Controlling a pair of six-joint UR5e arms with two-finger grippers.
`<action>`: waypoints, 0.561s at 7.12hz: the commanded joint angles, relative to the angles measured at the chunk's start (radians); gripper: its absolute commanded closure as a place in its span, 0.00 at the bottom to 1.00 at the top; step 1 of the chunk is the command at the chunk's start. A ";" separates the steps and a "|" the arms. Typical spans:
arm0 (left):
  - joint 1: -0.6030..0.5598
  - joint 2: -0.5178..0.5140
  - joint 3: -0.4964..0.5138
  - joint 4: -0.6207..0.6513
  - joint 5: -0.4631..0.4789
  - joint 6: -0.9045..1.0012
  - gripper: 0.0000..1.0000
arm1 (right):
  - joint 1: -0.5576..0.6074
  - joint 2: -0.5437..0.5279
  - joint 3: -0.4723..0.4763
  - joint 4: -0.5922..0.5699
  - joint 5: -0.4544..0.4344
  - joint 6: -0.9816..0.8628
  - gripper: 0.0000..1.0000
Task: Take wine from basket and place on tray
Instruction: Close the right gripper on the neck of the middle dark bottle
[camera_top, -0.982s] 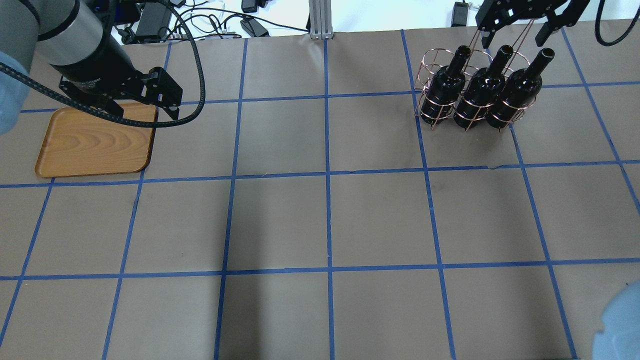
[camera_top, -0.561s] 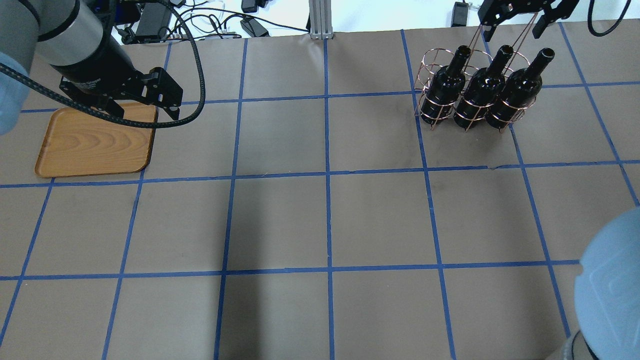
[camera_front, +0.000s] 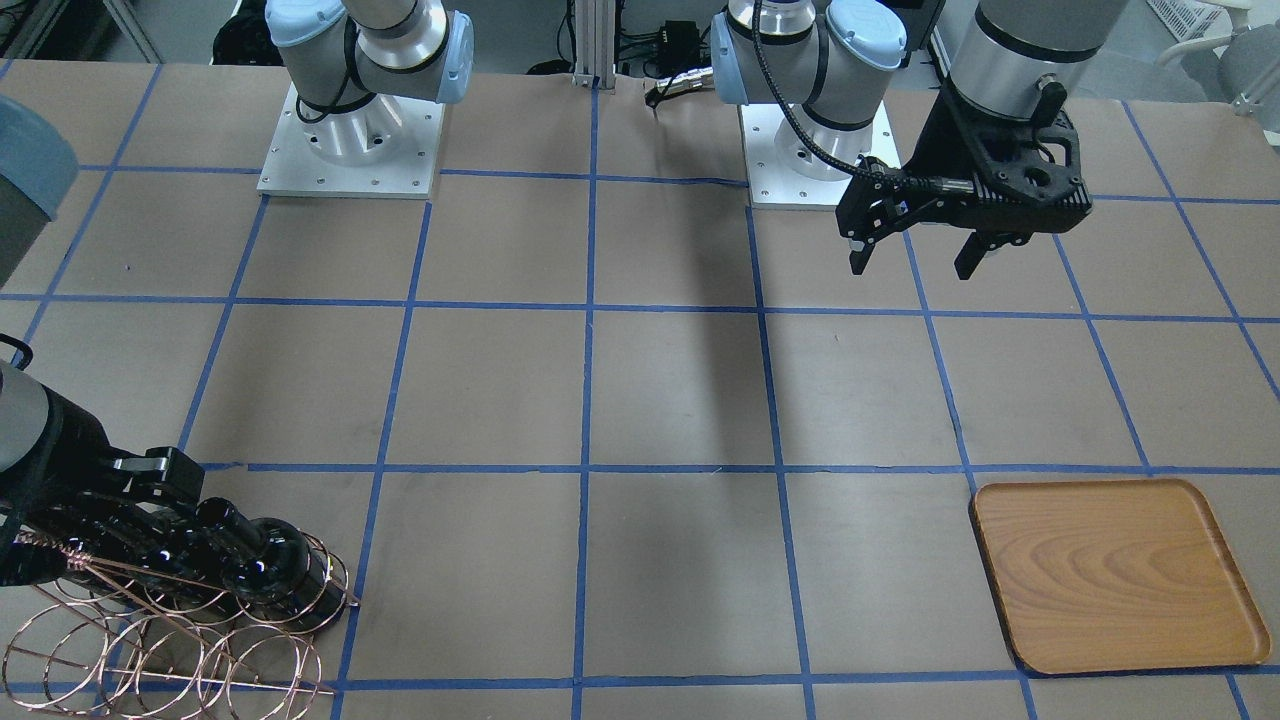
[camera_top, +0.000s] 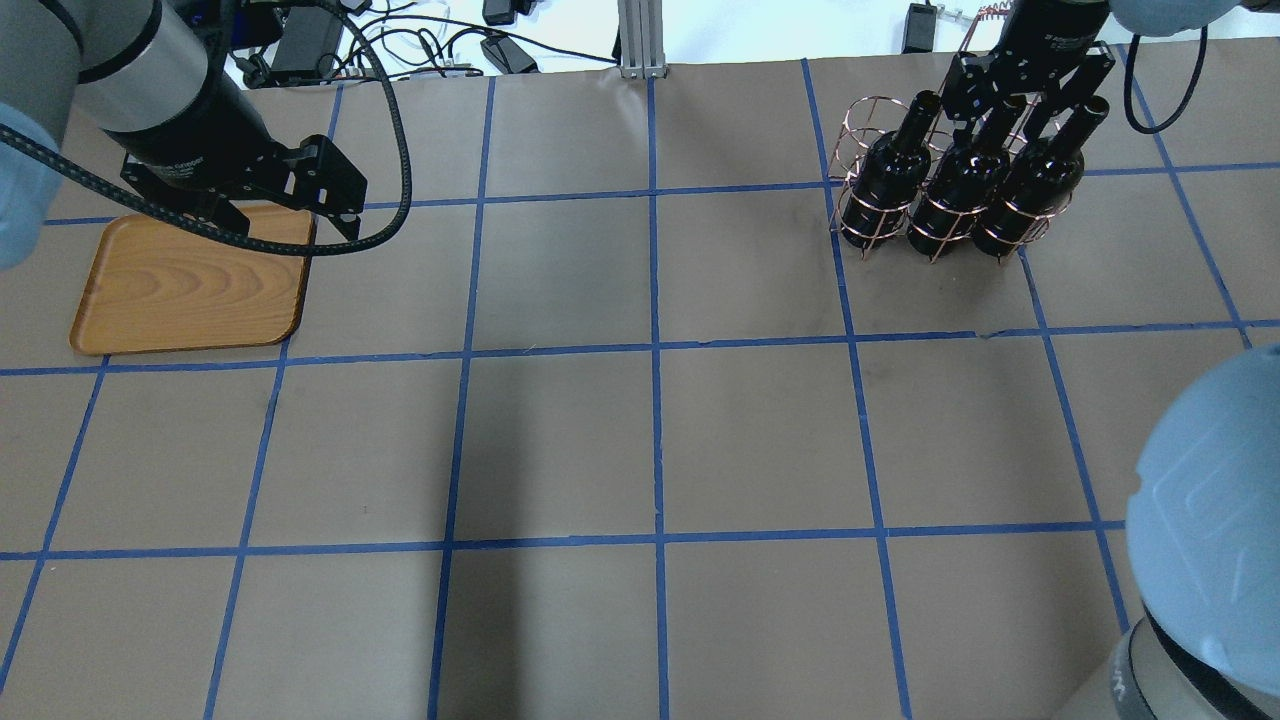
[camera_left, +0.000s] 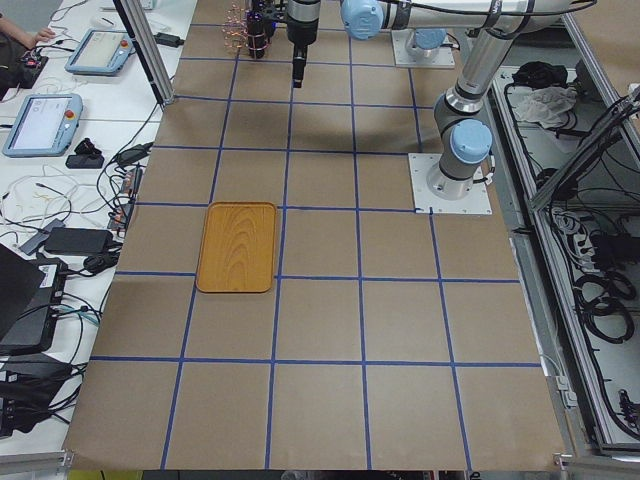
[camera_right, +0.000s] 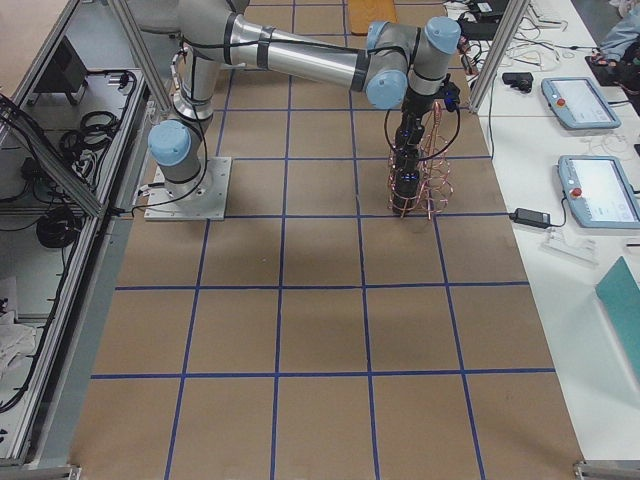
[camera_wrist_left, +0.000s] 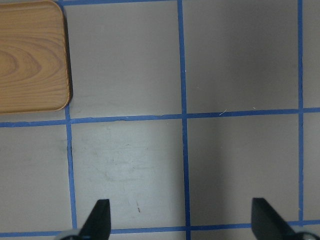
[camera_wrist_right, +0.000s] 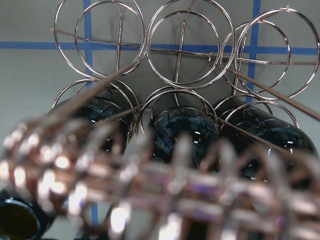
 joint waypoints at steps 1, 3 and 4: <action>0.000 0.000 0.000 0.000 0.000 0.000 0.00 | -0.009 0.001 -0.006 -0.045 0.007 -0.002 0.65; 0.000 -0.002 0.000 0.000 0.000 0.000 0.00 | -0.009 0.001 -0.011 -0.053 0.013 0.008 0.78; 0.000 -0.002 0.000 0.000 0.001 0.000 0.00 | -0.009 -0.010 -0.015 -0.050 0.015 0.014 0.81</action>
